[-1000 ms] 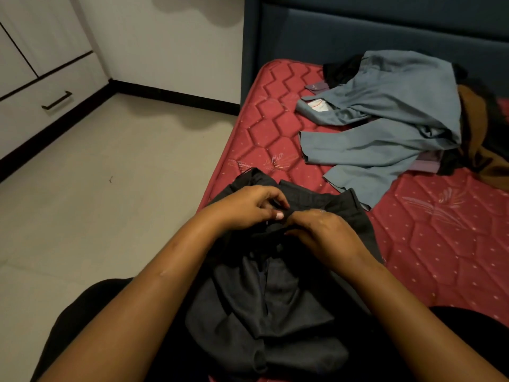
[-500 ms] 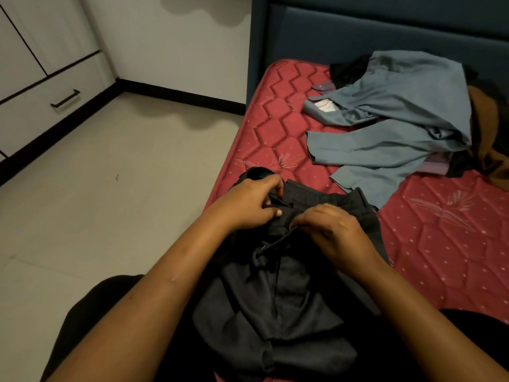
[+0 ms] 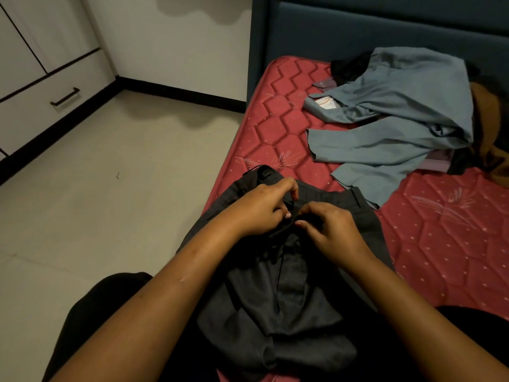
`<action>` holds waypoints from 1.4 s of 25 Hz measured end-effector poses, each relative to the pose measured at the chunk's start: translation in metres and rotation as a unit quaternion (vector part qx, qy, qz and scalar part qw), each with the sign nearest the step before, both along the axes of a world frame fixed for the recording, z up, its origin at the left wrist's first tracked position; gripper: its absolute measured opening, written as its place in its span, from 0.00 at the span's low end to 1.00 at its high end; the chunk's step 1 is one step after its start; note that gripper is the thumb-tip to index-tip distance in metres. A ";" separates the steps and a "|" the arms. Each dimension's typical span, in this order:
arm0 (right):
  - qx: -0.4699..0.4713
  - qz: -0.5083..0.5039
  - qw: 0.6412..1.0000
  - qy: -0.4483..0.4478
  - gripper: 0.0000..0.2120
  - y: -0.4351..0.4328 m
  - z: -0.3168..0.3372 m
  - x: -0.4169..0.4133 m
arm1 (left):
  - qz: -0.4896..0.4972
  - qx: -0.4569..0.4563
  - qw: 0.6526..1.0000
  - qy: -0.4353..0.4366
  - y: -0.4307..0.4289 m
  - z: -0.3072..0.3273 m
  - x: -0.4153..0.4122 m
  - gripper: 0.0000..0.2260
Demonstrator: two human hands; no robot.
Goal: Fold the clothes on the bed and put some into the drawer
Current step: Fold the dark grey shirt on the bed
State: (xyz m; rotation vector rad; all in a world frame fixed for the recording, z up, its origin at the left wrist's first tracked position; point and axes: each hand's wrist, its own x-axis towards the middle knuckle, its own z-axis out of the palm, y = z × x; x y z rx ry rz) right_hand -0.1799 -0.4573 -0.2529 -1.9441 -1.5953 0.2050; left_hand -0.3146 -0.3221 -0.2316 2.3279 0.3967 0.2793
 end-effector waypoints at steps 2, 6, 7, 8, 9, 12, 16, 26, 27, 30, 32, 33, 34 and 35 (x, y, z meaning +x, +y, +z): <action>-0.013 0.000 1.000 -0.026 0.04 0.002 -0.001 -0.002 | -0.003 0.027 1.000 -0.001 -0.001 -0.001 0.000 0.13; -0.034 -0.012 0.998 -0.053 0.06 0.003 0.002 -0.004 | -0.012 0.068 0.998 0.001 0.001 -0.002 -0.001 0.11; -0.040 -0.014 0.998 -0.054 0.06 0.003 0.002 -0.005 | -0.012 0.080 0.997 0.002 0.000 -0.003 -0.001 0.11; -0.046 -0.016 0.997 -0.058 0.06 0.002 0.002 -0.006 | -0.012 0.098 0.995 0.004 -0.002 -0.004 0.000 0.11; -0.053 -0.020 0.997 -0.061 0.07 0.002 0.002 -0.006 | -0.009 0.119 0.993 0.008 -0.004 -0.005 0.000 0.11; -0.052 -0.027 0.998 -0.018 0.07 0.001 0.002 -0.005 | 0.014 0.147 0.989 -0.010 -0.003 -0.007 0.001 0.12; -0.076 -0.044 0.995 0.041 0.08 0.004 0.002 0.000 | 0.004 0.126 0.991 -0.033 -0.002 -0.007 0.001 0.11; -0.080 -0.033 0.996 0.006 0.06 -0.006 0.007 0.032 | -0.005 0.227 0.958 0.175 0.022 -0.005 -0.010 0.14; -0.087 -0.039 0.995 -0.003 0.05 -0.007 0.007 0.038 | -0.002 0.238 0.953 0.186 0.022 -0.007 -0.010 0.13; -0.101 -0.030 0.992 -0.074 0.08 -0.006 0.002 0.037 | 0.008 0.143 0.980 0.141 0.021 -0.010 -0.006 0.09; -0.097 0.024 0.993 -0.055 0.15 -0.002 -0.001 0.026 | 0.004 0.060 0.993 0.103 0.022 -0.013 -0.004 0.06; -0.085 0.051 0.994 -0.044 0.17 0.001 0.000 0.020 | 0.004 0.016 0.997 0.078 0.023 -0.015 -0.004 0.05; -0.060 0.065 0.995 -0.033 0.19 0.003 0.000 0.017 | 0.007 -0.031 0.998 0.053 0.023 -0.018 -0.004 0.05; -0.031 0.060 0.998 -0.014 0.20 0.003 0.003 0.014 | 0.013 -0.074 0.997 0.034 0.023 -0.019 -0.004 0.07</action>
